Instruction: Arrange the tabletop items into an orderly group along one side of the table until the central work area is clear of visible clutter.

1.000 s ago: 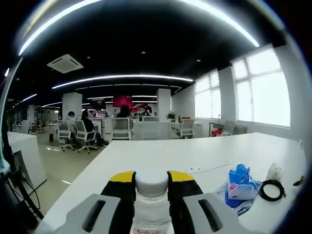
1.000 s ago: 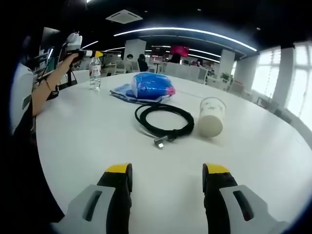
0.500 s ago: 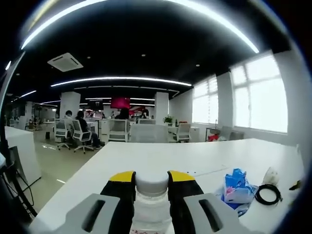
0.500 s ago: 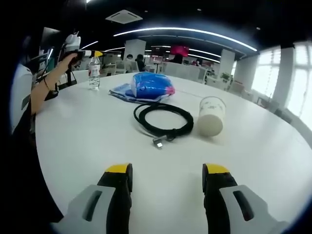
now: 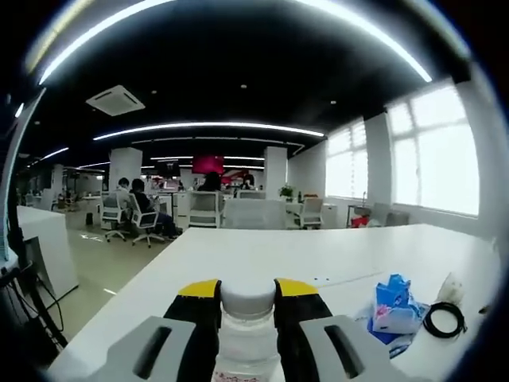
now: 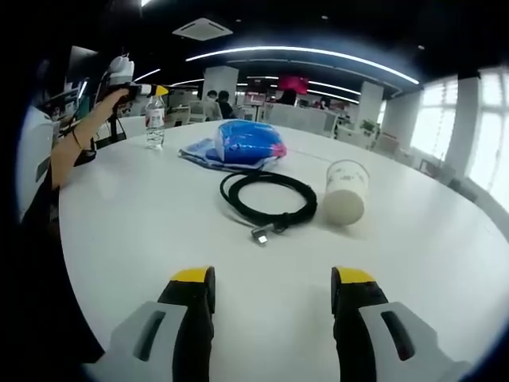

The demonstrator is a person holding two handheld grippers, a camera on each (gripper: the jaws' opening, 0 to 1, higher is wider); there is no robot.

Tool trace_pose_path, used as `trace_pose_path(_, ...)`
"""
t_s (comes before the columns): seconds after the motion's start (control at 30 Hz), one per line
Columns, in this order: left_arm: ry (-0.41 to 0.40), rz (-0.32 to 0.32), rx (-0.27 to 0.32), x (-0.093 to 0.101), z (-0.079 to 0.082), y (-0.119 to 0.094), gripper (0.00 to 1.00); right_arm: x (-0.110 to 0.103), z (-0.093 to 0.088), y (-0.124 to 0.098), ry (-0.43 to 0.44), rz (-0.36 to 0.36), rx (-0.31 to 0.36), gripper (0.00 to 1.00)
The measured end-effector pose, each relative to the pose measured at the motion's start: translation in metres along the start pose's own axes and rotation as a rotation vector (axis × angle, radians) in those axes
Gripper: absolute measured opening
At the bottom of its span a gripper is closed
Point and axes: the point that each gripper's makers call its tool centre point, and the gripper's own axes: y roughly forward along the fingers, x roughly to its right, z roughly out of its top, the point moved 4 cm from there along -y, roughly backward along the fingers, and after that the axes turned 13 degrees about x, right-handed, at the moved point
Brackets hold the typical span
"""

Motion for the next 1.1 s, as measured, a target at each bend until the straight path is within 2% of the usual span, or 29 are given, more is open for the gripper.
trace_pose_path(0.2, 0.013, -0.021, -0.017, 0.0003, -0.0010, -0.0008, 0.24, 0.0010, 0.0018, -0.0004, 0.004, 0.000, 0.009, 0.57)
trace_pose_path(0.27, 0.071, -0.025, -0.022, 0.0009, -0.0015, -0.0006, 0.27, 0.0005, 0.0026, -0.0002, 0.011, 0.004, 0.016, 0.58)
trace_pose_path(0.33, 0.064, -0.025, -0.028, 0.0019, -0.0038, -0.0003, 0.35, 0.0000, 0.0029, -0.0004, 0.020, 0.007, 0.018, 0.59)
trace_pose_path(0.37, 0.038, -0.043, -0.023, 0.0044, -0.0044, 0.0008, 0.38, 0.0002, 0.0028, -0.0007, 0.019, 0.006, 0.020, 0.59)
trace_pose_path(0.43, -0.023, -0.038, -0.012, 0.0063, -0.0041, 0.0012, 0.44, 0.0007, 0.0025, -0.0012, 0.020, 0.005, 0.019, 0.59)
trace_pose_path(0.5, -0.019, -0.037, -0.012, 0.0061, -0.0039, 0.0010, 0.47, 0.0011, 0.0022, -0.0014, 0.021, 0.002, 0.019, 0.59)
trace_pose_path(0.63, 0.024, -0.031, -0.016, 0.0068, -0.0050, 0.0010, 0.51, 0.0012, 0.0030, -0.0013, 0.023, -0.001, 0.023, 0.60)
trace_pose_path(0.77, 0.000, -0.028, -0.018, 0.0046, -0.0066, -0.0012, 0.53, 0.0023, 0.0046, -0.0015, 0.020, -0.001, 0.026, 0.60)
trace_pose_path(0.97, 0.005, -0.023, -0.021, 0.0020, -0.0072, -0.0027, 0.57, 0.0032, 0.0004, -0.0016, 0.027, -0.012, 0.012, 0.60)
trace_pose_path(1.07, -0.045, -0.007, 0.027, 0.0004, -0.0021, -0.0045, 0.60, 0.0003, 0.0025, -0.0029, 0.045, 0.001, 0.030, 0.62)
trace_pose_path(1.1, -0.041, -0.017, 0.020, 0.0002, -0.0024, -0.0058, 0.61, 0.0003, 0.0027, -0.0032, 0.044, 0.001, 0.031, 0.62)
